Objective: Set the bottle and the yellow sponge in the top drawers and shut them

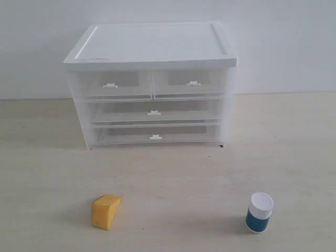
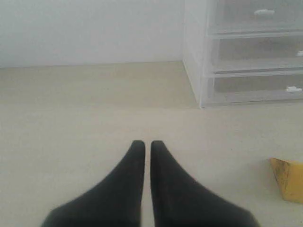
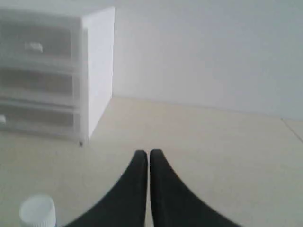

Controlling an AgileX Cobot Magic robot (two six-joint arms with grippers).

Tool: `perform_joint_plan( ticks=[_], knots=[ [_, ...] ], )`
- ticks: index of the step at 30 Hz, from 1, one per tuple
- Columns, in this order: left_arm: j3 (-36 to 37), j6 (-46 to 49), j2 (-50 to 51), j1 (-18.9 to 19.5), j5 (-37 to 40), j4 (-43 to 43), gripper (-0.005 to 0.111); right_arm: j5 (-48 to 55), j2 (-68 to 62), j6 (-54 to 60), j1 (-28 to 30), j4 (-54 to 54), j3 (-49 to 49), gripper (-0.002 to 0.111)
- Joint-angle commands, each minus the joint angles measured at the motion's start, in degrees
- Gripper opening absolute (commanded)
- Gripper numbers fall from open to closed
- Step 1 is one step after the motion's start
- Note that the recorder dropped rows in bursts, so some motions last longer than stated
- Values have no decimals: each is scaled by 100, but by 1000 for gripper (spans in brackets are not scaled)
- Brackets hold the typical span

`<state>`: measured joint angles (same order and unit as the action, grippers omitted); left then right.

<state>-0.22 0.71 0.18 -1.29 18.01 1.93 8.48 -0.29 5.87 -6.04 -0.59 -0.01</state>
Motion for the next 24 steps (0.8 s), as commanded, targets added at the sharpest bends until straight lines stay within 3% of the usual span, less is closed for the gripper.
perform_joint_plan(
  ticks=[1,6,12,24],
  knots=[
    [22,21,-18,12,-27,-41,4,-1431,29,-587,19,283,1,0],
    [22,21,-18,12,-27,-41,4,-2428,29,-2188,19,617,1,0],
    [22,21,-18,12,-27,-41,4,-2987,-60,-2181,19,333,188,0],
    [22,21,-18,12,-27,-41,4,-3545,-3331,-2056,19,-644,1974,0]
  ],
)
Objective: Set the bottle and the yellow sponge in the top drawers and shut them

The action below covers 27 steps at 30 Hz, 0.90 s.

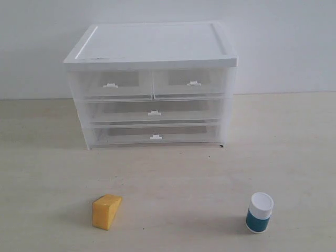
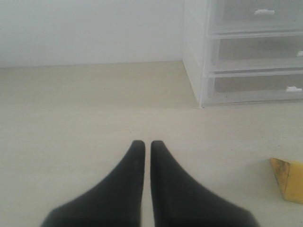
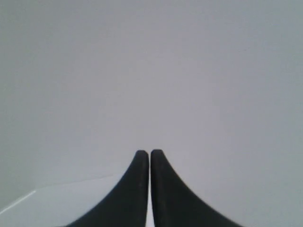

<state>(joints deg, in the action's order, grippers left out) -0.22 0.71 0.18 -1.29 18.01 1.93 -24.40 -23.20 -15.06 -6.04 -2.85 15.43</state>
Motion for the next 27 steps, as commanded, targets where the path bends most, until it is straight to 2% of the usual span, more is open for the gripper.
perform_joint_plan(
  ticks=[1,7,12,15,20,27],
  knots=[
    [22,21,-18,12,-27,-41,4,-337,-1332,37,19,-460,528,0],
    [22,21,-18,12,-27,-41,4,-1144,-2761,20,-25,-522,658,0],
    [22,21,-18,12,-27,-41,4,-1686,-3634,108,-428,-478,658,0],
    [22,21,-18,12,-27,-41,4,-2032,-4067,592,-874,98,658,0],
    [22,21,-18,12,-27,-41,4,-2703,-4808,2031,-1889,1686,658,0],
    [22,21,-18,12,-27,-41,4,-4291,-5902,2574,-3020,2665,658,0]
  ],
)
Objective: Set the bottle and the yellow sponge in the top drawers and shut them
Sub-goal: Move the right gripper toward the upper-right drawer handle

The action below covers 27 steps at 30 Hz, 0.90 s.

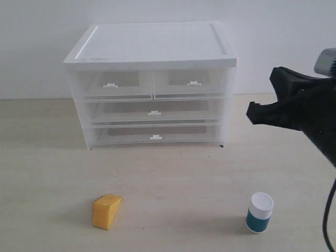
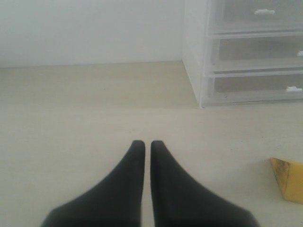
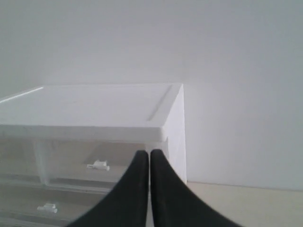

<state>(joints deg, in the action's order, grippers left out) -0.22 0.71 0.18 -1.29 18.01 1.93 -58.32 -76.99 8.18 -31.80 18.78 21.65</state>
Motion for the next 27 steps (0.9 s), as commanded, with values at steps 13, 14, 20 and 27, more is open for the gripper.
perform_joint_plan(
  ticks=[13,14,20,27],
  knots=[
    [22,21,-18,12,-27,-41,4,-910,-2339,-244,-665,234,1213,0],
    [22,21,-18,12,-27,-41,4,-910,-2453,-244,-665,234,1293,0],
    [22,21,-18,12,-27,-41,4,-1044,-2965,8,-665,-116,1665,0],
    [22,21,-18,12,-27,-41,4,-931,-3370,-19,-665,-10,2116,33]
  ],
)
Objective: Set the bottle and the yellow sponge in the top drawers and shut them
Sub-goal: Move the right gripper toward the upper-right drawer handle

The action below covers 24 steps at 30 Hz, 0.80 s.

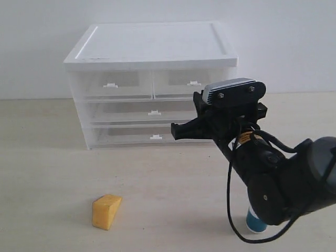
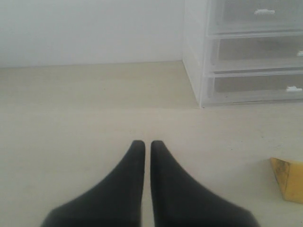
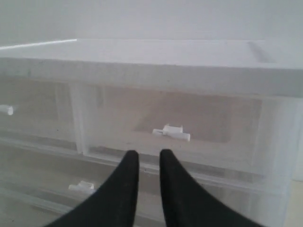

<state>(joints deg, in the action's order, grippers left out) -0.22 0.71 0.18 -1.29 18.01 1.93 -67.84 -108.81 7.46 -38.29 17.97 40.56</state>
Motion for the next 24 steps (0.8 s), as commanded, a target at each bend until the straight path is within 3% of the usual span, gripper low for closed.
perform_joint_plan(
  ticks=[1,4,11,24],
  knots=[
    [22,21,-18,12,-27,-41,4,20,-242,53,-16,133,296,41],
    [22,21,-18,12,-27,-41,4,87,-409,-45,-16,321,592,61],
    [22,21,-18,12,-27,-41,4,807,-716,363,-16,858,1316,61],
    [22,21,-18,12,-27,-41,4,779,-1274,506,8,1382,2186,61]
  ],
)
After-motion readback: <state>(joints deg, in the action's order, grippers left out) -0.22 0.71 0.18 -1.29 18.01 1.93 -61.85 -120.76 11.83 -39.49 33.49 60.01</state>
